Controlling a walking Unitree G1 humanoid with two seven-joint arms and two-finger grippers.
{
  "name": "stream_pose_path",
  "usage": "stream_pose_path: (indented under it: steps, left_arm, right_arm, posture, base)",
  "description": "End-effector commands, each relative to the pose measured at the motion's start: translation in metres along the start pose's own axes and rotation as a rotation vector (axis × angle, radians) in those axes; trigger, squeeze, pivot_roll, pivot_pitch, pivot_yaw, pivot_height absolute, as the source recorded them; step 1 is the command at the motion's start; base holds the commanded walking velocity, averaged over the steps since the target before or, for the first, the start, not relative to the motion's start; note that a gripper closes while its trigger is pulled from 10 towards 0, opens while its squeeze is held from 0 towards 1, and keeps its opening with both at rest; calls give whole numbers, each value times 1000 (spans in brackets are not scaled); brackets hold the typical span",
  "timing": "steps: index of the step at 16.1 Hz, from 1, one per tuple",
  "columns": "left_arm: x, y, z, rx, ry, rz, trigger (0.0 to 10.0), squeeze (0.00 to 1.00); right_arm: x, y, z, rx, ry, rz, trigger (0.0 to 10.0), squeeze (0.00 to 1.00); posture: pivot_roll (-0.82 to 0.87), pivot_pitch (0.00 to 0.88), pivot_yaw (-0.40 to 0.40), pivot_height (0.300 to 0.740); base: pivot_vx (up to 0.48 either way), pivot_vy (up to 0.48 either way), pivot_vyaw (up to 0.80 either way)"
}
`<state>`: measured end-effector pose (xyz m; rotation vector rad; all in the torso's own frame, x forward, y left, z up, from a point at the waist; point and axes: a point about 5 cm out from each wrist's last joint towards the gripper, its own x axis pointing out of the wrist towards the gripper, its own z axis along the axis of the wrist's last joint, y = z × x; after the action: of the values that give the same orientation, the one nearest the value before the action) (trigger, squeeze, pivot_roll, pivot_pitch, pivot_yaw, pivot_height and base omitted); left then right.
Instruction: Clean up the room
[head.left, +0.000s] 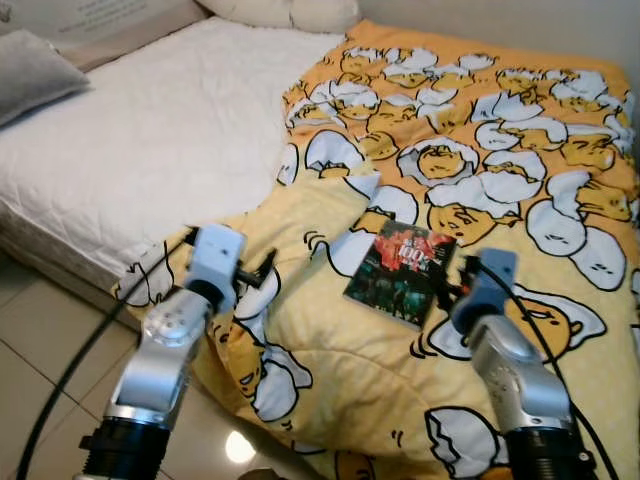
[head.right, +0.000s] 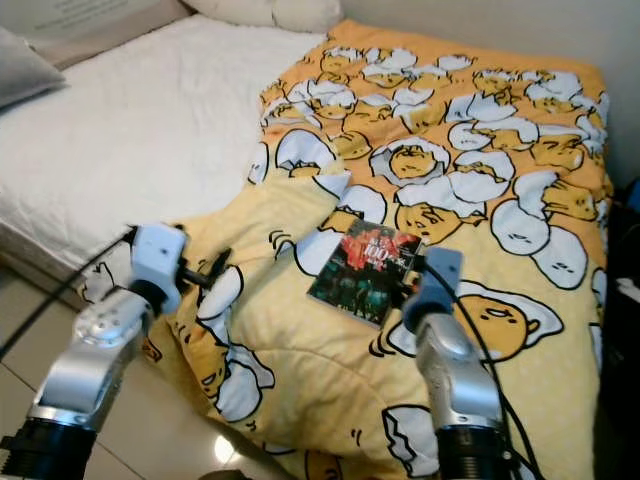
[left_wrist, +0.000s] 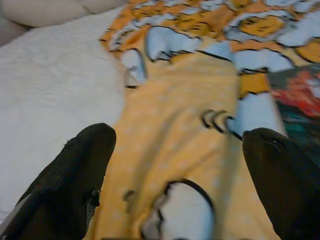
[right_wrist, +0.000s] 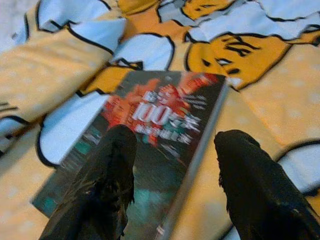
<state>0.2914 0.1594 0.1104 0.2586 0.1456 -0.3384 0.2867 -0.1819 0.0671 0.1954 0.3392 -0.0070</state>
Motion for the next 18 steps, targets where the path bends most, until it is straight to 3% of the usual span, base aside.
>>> stream_pose_path:
  steps: [1, 4, 7, 9, 11, 14, 18]
  left_arm:
    - [-4, 2, -4, 13, 26, -17, 10000, 463]
    - [-5, -1, -6, 21, 41, -64, 10000, 463]
    - [-2, -5, -5, 34, 57, -169, 10000, 478]
    - [0, -6, 0, 37, 51, -203, 10000, 478]
    - [-3, -8, 9, 38, 55, -334, 10000, 486]
    - [-12, -9, 7, 85, 116, -467, 10000, 482]
    - [-24, -12, 6, 89, 166, -536, 10000, 482]
  right_arm:
    - [3, 5, 4, 18, -8, 48, 10000, 1000]
    - [9, 7, 7, 68, 6, 84, 10000, 1000]
    - [29, 10, 9, 278, 108, 168, 10000, 1000]
    - [37, 8, 7, 298, 187, 185, 10000, 1000]
    - [52, -2, 15, 366, 201, 127, 10000, 1000]
    - [58, 0, 15, 405, 231, 131, 10000, 1000]
    - [59, 4, 9, 469, 244, 163, 10000, 1000]
  posture:
    - [-19, 0, 23, 740]
    - [-22, 0, 25, 740]
    - [-25, 0, 29, 740]
    - [-17, 0, 23, 740]
    - [9, 0, 10, 740]
    - [19, 0, 14, 740]
    - [43, 0, 13, 740]
  base:
    - [0, 0, 0]
    - [0, 0, 0]
    - [0, 0, 0]
    - [0, 0, 0]
    - [0, 0, 0]
    - [0, 0, 0]
    - [0, 0, 0]
